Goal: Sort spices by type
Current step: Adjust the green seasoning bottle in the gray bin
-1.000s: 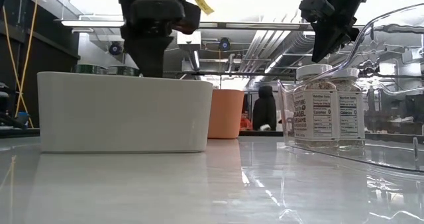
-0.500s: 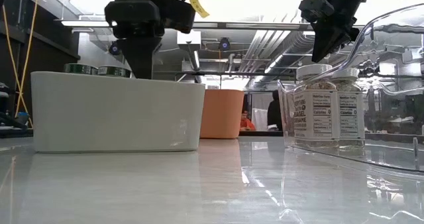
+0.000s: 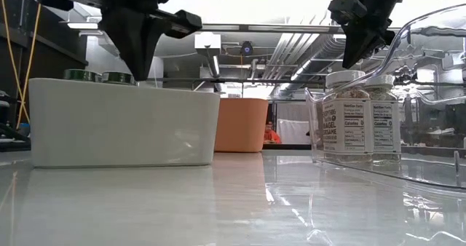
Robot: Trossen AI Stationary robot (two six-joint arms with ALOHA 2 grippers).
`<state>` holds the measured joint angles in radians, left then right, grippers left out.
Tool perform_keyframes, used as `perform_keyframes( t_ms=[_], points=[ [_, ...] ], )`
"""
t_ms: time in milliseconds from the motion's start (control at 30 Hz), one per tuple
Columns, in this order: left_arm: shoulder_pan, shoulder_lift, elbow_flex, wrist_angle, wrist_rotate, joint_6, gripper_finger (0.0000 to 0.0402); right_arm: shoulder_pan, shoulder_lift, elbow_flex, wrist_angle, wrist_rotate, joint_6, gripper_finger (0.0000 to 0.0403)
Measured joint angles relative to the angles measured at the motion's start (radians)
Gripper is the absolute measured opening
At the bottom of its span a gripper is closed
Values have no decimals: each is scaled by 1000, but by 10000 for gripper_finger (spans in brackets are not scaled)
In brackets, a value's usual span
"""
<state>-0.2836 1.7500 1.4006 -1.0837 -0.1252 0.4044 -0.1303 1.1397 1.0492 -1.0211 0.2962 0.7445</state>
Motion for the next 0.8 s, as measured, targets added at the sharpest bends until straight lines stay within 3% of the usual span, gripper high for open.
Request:
perform_keyframes(
  t_ms=[100,267,800],
  points=[
    [0,0,0,5,16,27,0,0,0,0,0,-3,7,0],
    [-1,-1,-27,46,162,132,0,0,0,0,0,-8,7,0],
    [2,14,-39,57,147,314,0,0,0,0,-1,-8,6,0]
  ],
)
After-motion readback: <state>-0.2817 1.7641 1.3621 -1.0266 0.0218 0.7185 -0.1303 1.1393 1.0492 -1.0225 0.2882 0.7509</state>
